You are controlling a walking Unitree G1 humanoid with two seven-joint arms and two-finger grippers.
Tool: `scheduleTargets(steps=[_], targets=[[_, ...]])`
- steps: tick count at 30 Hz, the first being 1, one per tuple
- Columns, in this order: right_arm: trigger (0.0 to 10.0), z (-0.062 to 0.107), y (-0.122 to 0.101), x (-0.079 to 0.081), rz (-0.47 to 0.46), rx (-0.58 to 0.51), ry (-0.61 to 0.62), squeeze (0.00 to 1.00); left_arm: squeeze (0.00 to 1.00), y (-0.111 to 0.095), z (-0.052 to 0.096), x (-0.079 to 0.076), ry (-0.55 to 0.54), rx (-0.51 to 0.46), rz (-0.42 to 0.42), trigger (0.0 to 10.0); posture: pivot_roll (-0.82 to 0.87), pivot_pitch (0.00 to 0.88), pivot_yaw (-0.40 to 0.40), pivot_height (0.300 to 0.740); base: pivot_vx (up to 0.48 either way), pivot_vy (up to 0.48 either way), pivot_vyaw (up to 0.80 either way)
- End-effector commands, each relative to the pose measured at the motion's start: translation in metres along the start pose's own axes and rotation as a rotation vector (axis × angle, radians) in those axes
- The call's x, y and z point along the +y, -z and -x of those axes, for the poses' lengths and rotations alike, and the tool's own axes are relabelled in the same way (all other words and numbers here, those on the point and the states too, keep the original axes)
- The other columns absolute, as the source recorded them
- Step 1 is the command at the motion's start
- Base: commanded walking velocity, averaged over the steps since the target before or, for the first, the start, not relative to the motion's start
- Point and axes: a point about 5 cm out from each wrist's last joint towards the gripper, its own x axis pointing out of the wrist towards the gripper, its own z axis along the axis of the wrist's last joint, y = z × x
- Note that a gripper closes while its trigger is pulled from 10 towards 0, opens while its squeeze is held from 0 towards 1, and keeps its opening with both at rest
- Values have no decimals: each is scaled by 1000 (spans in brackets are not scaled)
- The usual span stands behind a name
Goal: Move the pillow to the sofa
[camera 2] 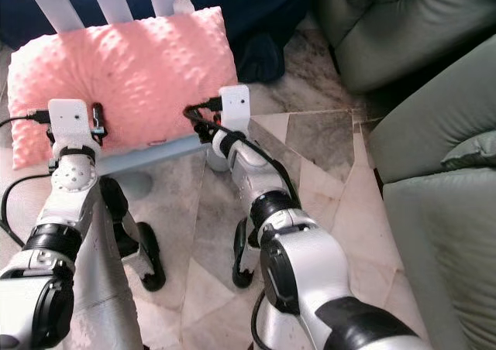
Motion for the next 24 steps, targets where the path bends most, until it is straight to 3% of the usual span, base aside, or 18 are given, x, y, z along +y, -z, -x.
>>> scheduleTargets(steps=[1,13,24], targets=[[0,9,30,-4,-14,125,43,0,0,29,13,0,2,110,-16,0,53,520,-135,470,0,0,0],[0,15,39,-18,32,179,119,0,0,37,16,8,-27,123,6,0,44,525,-155,470,0,0,0],[0,19,42,-26,42,191,141,0,0,39,18,5,-18,116,17,0,44,527,-152,470,0,0,0]])
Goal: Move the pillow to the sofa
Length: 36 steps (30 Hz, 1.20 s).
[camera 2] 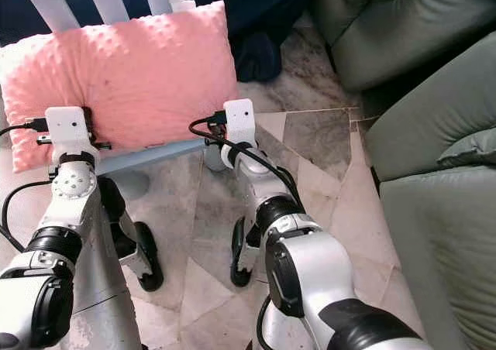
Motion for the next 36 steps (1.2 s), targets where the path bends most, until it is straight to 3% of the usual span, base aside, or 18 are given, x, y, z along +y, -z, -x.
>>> scheduleTargets(steps=[1,8,12,17,18,20,22,26,29,31,33,36], targets=[[0,9,30,-9,-29,111,45,0,0,29,14,3,-6,123,-17,0,43,527,-153,470,0,0,0],[0,10,28,-14,-28,108,55,0,0,27,13,-1,6,118,-7,0,43,509,-157,470,0,0,0],[0,12,25,-23,-22,78,62,0,0,27,16,-4,26,103,5,0,47,452,-151,470,0,0,0],[0,17,19,-36,92,-3,4,0,0,20,28,-4,80,31,33,0,34,364,-142,470,0,0,0],[0,20,19,-40,140,-19,6,0,0,20,33,-3,95,21,33,0,34,364,-142,470,0,0,0],[0,21,19,-41,149,-22,7,0,0,21,33,-3,98,20,34,0,34,364,-142,470,0,0,0],[0,32,27,-55,148,-58,44,0,0,26,49,4,122,10,26,0,30,255,-121,470,0,0,0],[0,46,34,-68,154,-101,83,0,0,30,64,10,140,6,15,0,31,218,-103,470,0,0,0],[0,75,51,-82,115,-172,194,0,0,37,84,14,147,21,5,0,43,143,-89,470,0,0,0],[0,91,60,-83,109,-193,241,0,0,35,93,14,154,8,3,0,53,128,-89,470,0,0,0],[0,94,61,-83,113,-195,247,0,0,34,96,14,157,7,3,0,53,128,-89,470,0,0,0],[0,112,71,-66,146,-222,229,0,0,28,108,14,158,-2,-5,0,60,92,-83,470,0,0,0]])
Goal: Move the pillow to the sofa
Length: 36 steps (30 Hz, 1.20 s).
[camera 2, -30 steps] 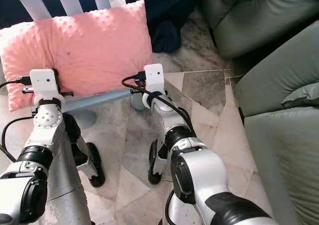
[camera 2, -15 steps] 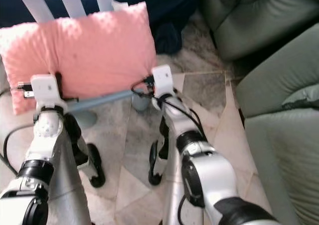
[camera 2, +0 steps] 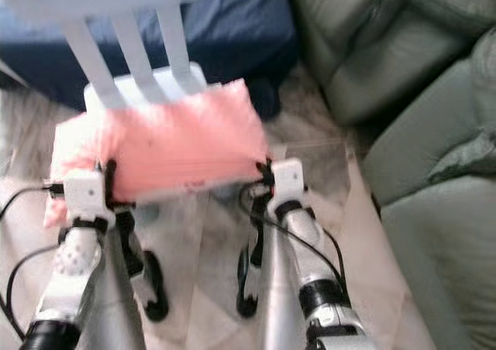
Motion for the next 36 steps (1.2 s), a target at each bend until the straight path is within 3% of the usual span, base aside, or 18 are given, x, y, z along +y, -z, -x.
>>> scheduleTargets(steps=[1,4,5,6,7,8,9,10,18,23,36], targets=[[0,13,0,-14,5,-20,102,0,0,0,8,20,-87,11,-24,0,60,92,-83,470,0,0,0],[0,15,-4,-13,19,-37,90,0,0,-7,8,17,-76,-9,-21,0,68,86,-83,470,0,0,0],[2157,15,-9,-13,40,-51,87,0,0,-15,5,13,-64,-39,-10,0,72,86,-86,470,0,0,0],[2157,15,-9,-13,40,-51,87,0,0,-15,5,13,-64,-39,-10,0,72,86,-86,470,0,0,0],[4902,15,-14,-14,60,-69,81,0,0,-25,3,10,-52,-69,-2,588,66,92,-90,470,0,0,0],[10000,16,-18,-15,73,-81,77,0,0,-31,2,8,-44,-88,3,4039,66,92,-90,470,0,0,0],[10000,16,-18,-15,73,-81,77,0,0,-31,2,8,-44,-88,3,4039,66,92,-90,470,0,0,0],[10000,17,-22,-20,68,-76,82,0,0,-36,3,7,-42,-92,18,9922,57,93,-89,470,0,0,0],[10000,30,-19,-21,-42,-24,156,0,0,-23,11,-14,11,6,29,10000,43,67,-87,495,0,0,0],[10000,31,-19,-22,-54,10,167,0,0,-18,9,-15,4,55,39,10000,33,59,-92,529,0,0,0],[10000,22,-27,-29,-46,24,168,0,0,-19,2,-26,21,69,51,10000,24,39,-97,608,0,0,0]])
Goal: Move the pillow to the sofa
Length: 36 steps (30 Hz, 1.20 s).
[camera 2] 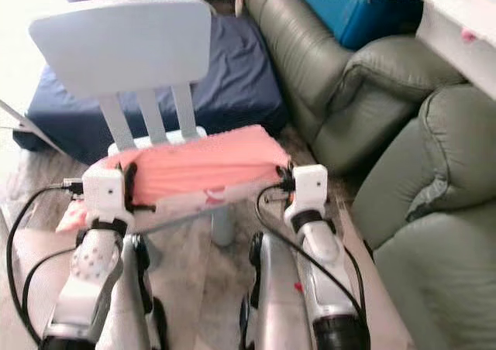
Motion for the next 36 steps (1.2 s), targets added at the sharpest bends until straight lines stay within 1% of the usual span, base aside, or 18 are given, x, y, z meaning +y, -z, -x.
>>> scheduleTargets(steps=[1,4,5,8,9,12,15,17,20,23,25,26,30,32,34,35,36], targets=[[10000,0,-9,-15,3,-25,69,0,0,1,-1,5,-30,11,-3,10000,22,41,-97,612,0,0,0],[10000,-1,-10,-16,4,-24,71,0,0,2,-4,4,-27,21,-6,10000,20,40,-95,636,0,0,0],[10000,-1,-10,-16,4,-24,71,0,0,2,-4,4,-27,21,-6,10000,20,40,-95,636,0,0,0],[10000,0,-9,-16,4,-19,77,0,0,7,-7,2,-35,76,17,10000,16,43,-94,659,0,0,0],[10000,0,-9,-16,4,-18,77,0,0,8,-7,2,-39,81,24,10000,16,43,-94,664,0,0,0],[10000,-1,-9,-16,3,-18,78,0,0,7,-8,1,-46,78,18,10000,14,41,-94,682,0,0,0],[10000,-1,-10,-17,3,-20,78,0,0,6,-9,-1,-44,79,29,10000,13,41,-94,696,0,0,0],[10000,-2,-11,-17,4,-23,81,0,0,2,-12,-3,-43,57,6,10000,11,42,-93,715,0,0,0],[10000,-1,-12,-19,6,-26,86,0,0,0,-12,-3,-30,36,-7,10000,9,42,-91,738,0,0,0],[10000,1,-12,-21,8,-26,93,0,0,-1,-12,-3,-21,38,-10,10000,8,44,-89,740,0,0,0],[10000,4,-10,-22,9,-20,98,0,0,0,-12,-2,-22,33,-34,10000,7,45,-86,740,0,0,0],[10000,5,-9,-22,9,-18,99,0,0,0,-11,-2,-23,35,-33,10000,4,48,-84,740,0,0,0],[10000,7,-9,-23,10,-14,101,0,0,2,-11,-1,-24,41,-22,10000,1,51,-83,740,0,0,0],[10000,8,-9,-23,10,-12,101,0,0,3,-11,-2,-20,64,3,10000,0,53,-84,740,0,0,0],[10000,8,-9,-22,9,-11,101,0,0,1,-12,-3,-10,53,-3,10000,1,53,-85,740,0,0,0],[10000,8,-8,-22,8,-10,100,0,0,1,-12,-5,-2,62,19,10000,1,52,-86,740,0,0,0],[10000,8,-8,-22,8,-10,100,0,0,1,-12,-5,-2,62,19,10000,1,52,-86,740,0,0,0]])
